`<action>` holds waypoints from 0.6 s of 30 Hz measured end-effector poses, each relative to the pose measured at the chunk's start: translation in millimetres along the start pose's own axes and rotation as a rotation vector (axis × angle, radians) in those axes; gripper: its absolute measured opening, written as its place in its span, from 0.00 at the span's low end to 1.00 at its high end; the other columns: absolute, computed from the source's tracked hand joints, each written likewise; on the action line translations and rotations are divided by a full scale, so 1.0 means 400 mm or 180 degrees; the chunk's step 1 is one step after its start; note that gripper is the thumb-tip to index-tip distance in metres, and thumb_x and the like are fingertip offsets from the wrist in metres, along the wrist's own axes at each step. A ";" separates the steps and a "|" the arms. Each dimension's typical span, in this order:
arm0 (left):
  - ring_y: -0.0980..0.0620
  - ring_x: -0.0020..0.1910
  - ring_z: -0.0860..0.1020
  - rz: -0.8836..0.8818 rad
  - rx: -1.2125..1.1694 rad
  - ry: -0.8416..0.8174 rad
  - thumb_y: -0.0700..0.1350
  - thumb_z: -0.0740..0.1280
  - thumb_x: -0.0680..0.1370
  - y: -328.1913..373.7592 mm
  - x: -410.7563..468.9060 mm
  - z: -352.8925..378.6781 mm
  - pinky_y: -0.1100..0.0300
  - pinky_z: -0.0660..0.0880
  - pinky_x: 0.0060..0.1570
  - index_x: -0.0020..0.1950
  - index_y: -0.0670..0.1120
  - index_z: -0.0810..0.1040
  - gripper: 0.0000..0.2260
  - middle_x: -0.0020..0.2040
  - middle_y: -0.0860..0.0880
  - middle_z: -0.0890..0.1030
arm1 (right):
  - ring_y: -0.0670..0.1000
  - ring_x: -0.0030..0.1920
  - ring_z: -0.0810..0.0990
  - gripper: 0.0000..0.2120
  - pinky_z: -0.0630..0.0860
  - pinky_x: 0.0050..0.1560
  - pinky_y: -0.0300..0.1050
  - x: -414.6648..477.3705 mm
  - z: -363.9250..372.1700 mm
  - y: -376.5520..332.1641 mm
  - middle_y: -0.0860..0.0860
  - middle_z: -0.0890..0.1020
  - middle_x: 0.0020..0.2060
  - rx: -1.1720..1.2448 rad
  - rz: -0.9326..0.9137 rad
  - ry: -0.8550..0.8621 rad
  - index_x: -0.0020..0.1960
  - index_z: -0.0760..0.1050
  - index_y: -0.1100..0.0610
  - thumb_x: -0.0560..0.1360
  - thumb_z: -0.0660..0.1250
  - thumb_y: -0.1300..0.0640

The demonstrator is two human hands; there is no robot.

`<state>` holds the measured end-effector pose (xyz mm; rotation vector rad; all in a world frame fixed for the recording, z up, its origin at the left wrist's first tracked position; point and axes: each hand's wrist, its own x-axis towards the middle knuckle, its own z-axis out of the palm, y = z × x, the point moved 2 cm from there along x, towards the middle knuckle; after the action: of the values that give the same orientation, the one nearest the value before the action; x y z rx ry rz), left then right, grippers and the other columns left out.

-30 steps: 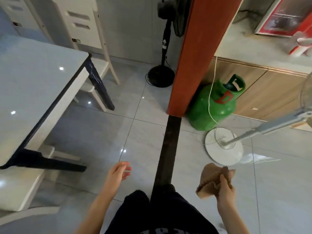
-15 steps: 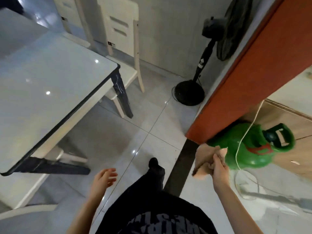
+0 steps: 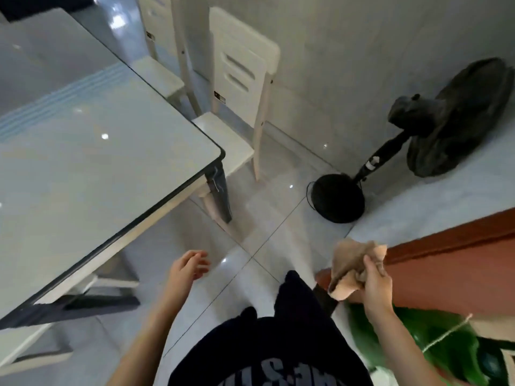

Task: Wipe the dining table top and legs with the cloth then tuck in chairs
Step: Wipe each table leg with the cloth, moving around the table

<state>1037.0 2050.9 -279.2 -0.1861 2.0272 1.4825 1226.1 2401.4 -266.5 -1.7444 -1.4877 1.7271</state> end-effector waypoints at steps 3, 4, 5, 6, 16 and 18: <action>0.42 0.48 0.80 -0.0091 -0.0188 0.0379 0.43 0.56 0.82 0.019 0.056 0.025 0.50 0.76 0.51 0.54 0.42 0.78 0.12 0.48 0.41 0.82 | 0.53 0.40 0.75 0.13 0.73 0.50 0.53 0.119 0.131 -0.109 0.54 0.74 0.34 -0.0186 -0.0137 -0.0417 0.37 0.71 0.56 0.80 0.63 0.55; 0.42 0.47 0.80 -0.0141 -0.0258 0.0524 0.43 0.56 0.82 0.023 0.073 0.036 0.50 0.76 0.51 0.53 0.42 0.78 0.12 0.47 0.41 0.82 | 0.52 0.39 0.75 0.14 0.72 0.52 0.55 0.154 0.178 -0.142 0.53 0.74 0.33 -0.0260 -0.0165 -0.0566 0.36 0.71 0.55 0.80 0.63 0.54; 0.42 0.46 0.80 -0.0201 -0.0337 0.0666 0.42 0.57 0.82 0.028 0.088 0.048 0.50 0.76 0.50 0.53 0.42 0.78 0.11 0.47 0.42 0.82 | 0.50 0.38 0.74 0.14 0.72 0.52 0.54 0.186 0.225 -0.174 0.52 0.73 0.32 -0.0290 -0.0165 -0.0715 0.36 0.70 0.54 0.80 0.63 0.54; 0.42 0.46 0.80 -0.0268 -0.0443 0.0799 0.42 0.57 0.82 0.034 0.103 0.060 0.51 0.75 0.49 0.53 0.41 0.78 0.11 0.46 0.41 0.82 | 0.49 0.37 0.74 0.14 0.72 0.52 0.52 0.218 0.273 -0.203 0.51 0.73 0.32 -0.0305 -0.0168 -0.0858 0.36 0.70 0.54 0.80 0.63 0.54; 0.47 0.42 0.80 -0.0668 -0.0916 0.1327 0.51 0.60 0.74 0.080 0.365 0.112 0.56 0.74 0.45 0.49 0.45 0.79 0.12 0.44 0.43 0.83 | 0.37 0.31 0.77 0.11 0.72 0.36 0.27 0.379 0.756 -0.332 0.52 0.75 0.35 -0.0812 -0.0609 -0.1864 0.41 0.72 0.56 0.82 0.60 0.56; 0.48 0.42 0.80 -0.0666 -0.0900 0.1235 0.51 0.60 0.74 0.049 0.465 0.114 0.56 0.74 0.45 0.50 0.45 0.79 0.14 0.45 0.43 0.82 | 0.34 0.27 0.74 0.09 0.70 0.33 0.24 0.413 0.850 -0.295 0.55 0.74 0.36 -0.0859 -0.0741 -0.1946 0.48 0.74 0.62 0.82 0.58 0.58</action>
<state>896.7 2143.0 -373.6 -0.8328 1.9970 1.6882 841.4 2428.6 -356.7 -1.1134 -2.1566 2.1136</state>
